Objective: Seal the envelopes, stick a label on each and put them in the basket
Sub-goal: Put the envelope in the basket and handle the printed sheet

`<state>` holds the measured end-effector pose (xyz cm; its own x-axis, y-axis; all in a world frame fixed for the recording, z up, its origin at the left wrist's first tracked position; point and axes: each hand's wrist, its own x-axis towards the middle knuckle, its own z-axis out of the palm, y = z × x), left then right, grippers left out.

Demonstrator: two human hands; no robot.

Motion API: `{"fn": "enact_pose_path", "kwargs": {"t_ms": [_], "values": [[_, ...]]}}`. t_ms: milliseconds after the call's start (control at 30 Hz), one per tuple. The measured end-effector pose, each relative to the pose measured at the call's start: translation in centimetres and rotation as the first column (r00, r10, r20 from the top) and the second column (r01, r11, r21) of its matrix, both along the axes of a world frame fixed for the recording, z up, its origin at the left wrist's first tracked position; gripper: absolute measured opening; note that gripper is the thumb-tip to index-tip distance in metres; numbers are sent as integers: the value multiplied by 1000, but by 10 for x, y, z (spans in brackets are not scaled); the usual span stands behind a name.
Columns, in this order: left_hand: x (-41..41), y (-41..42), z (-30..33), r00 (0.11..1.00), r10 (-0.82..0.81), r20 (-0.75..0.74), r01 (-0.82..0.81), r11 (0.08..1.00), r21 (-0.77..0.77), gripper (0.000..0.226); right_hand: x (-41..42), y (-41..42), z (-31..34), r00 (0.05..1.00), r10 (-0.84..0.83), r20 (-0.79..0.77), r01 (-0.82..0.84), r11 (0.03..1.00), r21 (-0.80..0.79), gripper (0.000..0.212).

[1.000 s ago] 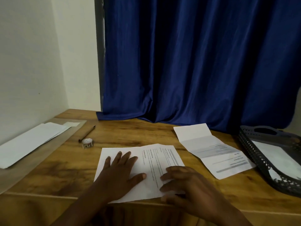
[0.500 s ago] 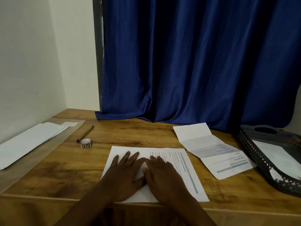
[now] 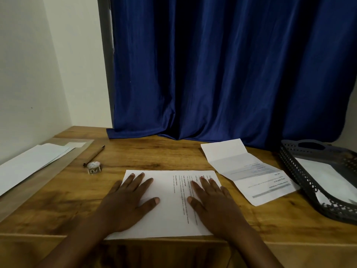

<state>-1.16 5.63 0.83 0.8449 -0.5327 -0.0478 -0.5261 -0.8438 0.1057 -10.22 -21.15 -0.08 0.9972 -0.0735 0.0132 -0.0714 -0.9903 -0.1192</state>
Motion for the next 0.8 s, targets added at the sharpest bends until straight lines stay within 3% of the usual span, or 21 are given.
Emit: {"fn": "enact_pose_path", "kwargs": {"t_ms": [133, 200, 300, 433, 667, 800], "values": [[0, -3, 16, 991, 117, -60, -107, 984, 141, 85, 0, 2, -2, 1000, -3, 30, 2, 1000, 3, 73], [-7, -18, 24, 991, 128, 35, -133, 974, 184, 75, 0, 2, -3, 999, -2, 39, 2, 1000, 1, 73], [-23, -55, 30, 984, -27, 176, 12, 996, 86, 65, 1, 1, -5, 999, -1, 49, 1, 1000, -3, 74], [-41, -99, 18, 976, -212, 42, 212, 977, -13, 60, 2, -2, -8, 998, 8, 66, -7, 1000, -15, 65], [-21, -76, -2, 976, -200, 84, 200, 980, 5, 66, 2, -4, -7, 998, -5, 67, 6, 1000, -13, 63], [-3, -45, -4, 992, -101, 71, 100, 995, 17, 68, 0, -5, -4, 999, 2, 48, -1, 1000, -24, 64]]}}
